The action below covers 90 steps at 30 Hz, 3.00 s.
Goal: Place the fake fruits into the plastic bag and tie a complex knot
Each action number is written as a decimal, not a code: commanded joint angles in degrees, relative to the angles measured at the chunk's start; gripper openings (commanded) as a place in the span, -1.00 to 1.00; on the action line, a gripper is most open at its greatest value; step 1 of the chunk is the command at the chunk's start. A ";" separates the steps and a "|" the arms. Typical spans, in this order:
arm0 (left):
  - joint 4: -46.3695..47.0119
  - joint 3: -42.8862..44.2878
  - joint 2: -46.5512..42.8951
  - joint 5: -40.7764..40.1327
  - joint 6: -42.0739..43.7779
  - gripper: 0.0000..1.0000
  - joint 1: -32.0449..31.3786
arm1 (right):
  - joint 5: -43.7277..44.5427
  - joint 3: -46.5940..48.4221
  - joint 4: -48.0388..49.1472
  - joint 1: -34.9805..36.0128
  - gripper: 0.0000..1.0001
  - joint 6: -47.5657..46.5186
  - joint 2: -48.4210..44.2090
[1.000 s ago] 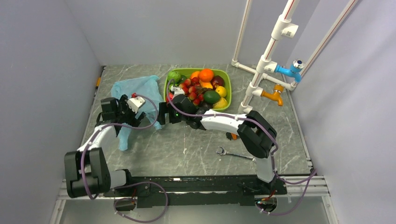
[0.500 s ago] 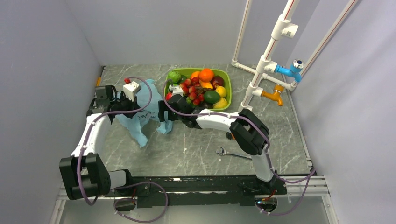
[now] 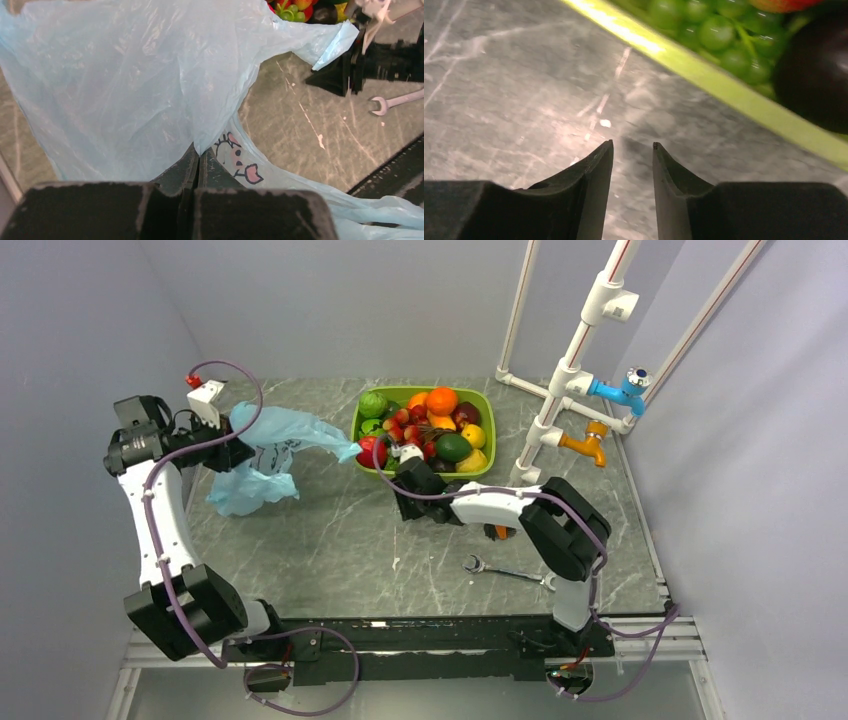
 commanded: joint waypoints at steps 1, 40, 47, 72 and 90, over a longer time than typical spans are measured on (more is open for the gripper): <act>-6.41 0.51 -0.77 4.51 0.28 -1.00 1.47 | -11.83 -1.87 -0.09 -5.38 -0.15 -2.30 -8.59; 39.31 -23.67 -21.63 -2.67 -78.96 -1.00 -2.93 | -13.48 26.79 -3.41 5.75 0.99 26.74 -9.74; 42.29 -24.71 -24.31 0.69 -77.87 -1.00 -5.41 | -1.50 38.62 -11.67 7.13 0.91 29.26 0.68; 6.89 -0.33 -10.17 -16.62 -16.73 -1.00 5.31 | -12.33 -1.11 -5.47 -3.30 -1.00 -6.08 -16.36; -14.62 -2.21 -1.02 2.80 1.98 -1.00 -1.33 | -10.26 10.05 5.02 -0.91 0.99 -25.49 -14.53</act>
